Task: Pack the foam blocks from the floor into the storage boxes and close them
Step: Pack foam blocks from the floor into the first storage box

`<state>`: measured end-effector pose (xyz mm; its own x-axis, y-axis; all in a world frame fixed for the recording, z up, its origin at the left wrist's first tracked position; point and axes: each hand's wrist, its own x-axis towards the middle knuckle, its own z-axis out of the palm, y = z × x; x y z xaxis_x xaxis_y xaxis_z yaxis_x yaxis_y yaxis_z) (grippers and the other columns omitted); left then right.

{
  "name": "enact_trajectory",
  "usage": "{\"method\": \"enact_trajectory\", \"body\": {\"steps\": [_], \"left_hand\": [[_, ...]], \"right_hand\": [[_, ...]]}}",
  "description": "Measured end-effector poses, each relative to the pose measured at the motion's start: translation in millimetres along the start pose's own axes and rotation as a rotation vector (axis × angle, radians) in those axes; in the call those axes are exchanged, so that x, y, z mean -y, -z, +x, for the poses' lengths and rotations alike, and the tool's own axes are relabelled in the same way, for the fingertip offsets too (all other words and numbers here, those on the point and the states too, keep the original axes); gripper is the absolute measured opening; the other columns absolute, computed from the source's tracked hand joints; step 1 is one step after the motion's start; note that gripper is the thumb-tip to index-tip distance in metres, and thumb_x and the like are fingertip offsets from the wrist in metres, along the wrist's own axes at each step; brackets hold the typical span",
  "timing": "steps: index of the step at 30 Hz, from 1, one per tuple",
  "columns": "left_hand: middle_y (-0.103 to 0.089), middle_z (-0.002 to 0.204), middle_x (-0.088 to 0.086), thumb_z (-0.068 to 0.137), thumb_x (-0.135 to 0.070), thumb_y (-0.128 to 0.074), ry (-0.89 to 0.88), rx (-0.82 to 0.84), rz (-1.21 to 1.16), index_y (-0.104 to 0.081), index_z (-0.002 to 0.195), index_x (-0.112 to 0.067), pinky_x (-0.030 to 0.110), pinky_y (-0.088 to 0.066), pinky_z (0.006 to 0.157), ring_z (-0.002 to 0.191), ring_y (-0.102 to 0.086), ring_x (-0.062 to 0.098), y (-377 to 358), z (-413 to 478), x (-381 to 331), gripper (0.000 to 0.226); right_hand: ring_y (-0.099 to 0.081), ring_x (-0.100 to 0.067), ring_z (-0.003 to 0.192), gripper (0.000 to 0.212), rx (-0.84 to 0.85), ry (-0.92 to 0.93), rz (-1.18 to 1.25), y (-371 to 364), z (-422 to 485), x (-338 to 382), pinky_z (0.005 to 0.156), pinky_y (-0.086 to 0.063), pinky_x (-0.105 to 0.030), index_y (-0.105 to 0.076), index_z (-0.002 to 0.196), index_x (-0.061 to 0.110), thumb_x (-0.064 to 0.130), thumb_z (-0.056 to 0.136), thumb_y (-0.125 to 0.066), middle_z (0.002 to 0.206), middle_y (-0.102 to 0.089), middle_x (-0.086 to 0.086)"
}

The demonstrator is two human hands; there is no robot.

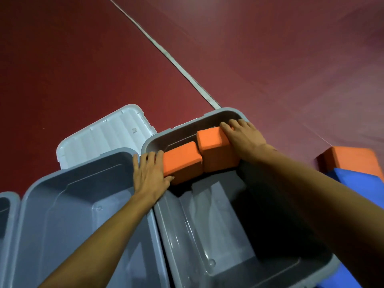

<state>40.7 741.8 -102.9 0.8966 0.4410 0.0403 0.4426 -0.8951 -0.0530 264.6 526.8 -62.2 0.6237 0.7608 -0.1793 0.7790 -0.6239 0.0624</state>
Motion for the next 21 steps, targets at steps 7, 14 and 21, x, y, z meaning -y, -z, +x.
{"method": "enact_trajectory", "body": {"steps": [7,14,21], "left_hand": [[-0.055,0.134,0.005,0.080,-0.067,-0.063,0.035,-0.029,0.042,-0.040,0.144,-0.018,0.055,-0.012,0.121,0.129,-0.043,0.029,-7.2,20.9,6.7,0.084],[-0.051,0.140,0.001,0.079,-0.060,-0.070,-0.018,0.035,0.042,-0.036,0.146,-0.021,0.054,-0.009,0.122,0.131,-0.041,0.029,-18.0,22.5,4.5,0.085],[-0.053,0.137,0.002,0.080,-0.064,-0.067,-0.036,0.031,0.074,-0.039,0.143,-0.019,0.051,-0.014,0.122,0.127,-0.046,0.027,-20.2,25.7,2.9,0.082]], "right_hand": [[-0.043,-0.043,0.128,0.054,-0.029,0.016,-0.019,0.0,45.9,0.5,0.107,-0.040,-0.050,-0.034,0.147,0.010,0.010,0.096,-0.051,0.146,-0.040,-0.017],[-0.040,-0.045,0.124,0.067,0.108,0.100,-0.072,-16.5,42.9,-1.7,0.102,-0.044,-0.053,-0.020,0.149,0.014,0.010,0.090,-0.053,0.141,-0.032,-0.014],[-0.038,-0.039,0.130,0.102,0.069,0.057,-0.124,-35.0,31.5,-2.1,0.111,-0.039,-0.047,-0.010,0.156,0.013,0.029,0.078,-0.075,0.148,-0.028,-0.017]]}}
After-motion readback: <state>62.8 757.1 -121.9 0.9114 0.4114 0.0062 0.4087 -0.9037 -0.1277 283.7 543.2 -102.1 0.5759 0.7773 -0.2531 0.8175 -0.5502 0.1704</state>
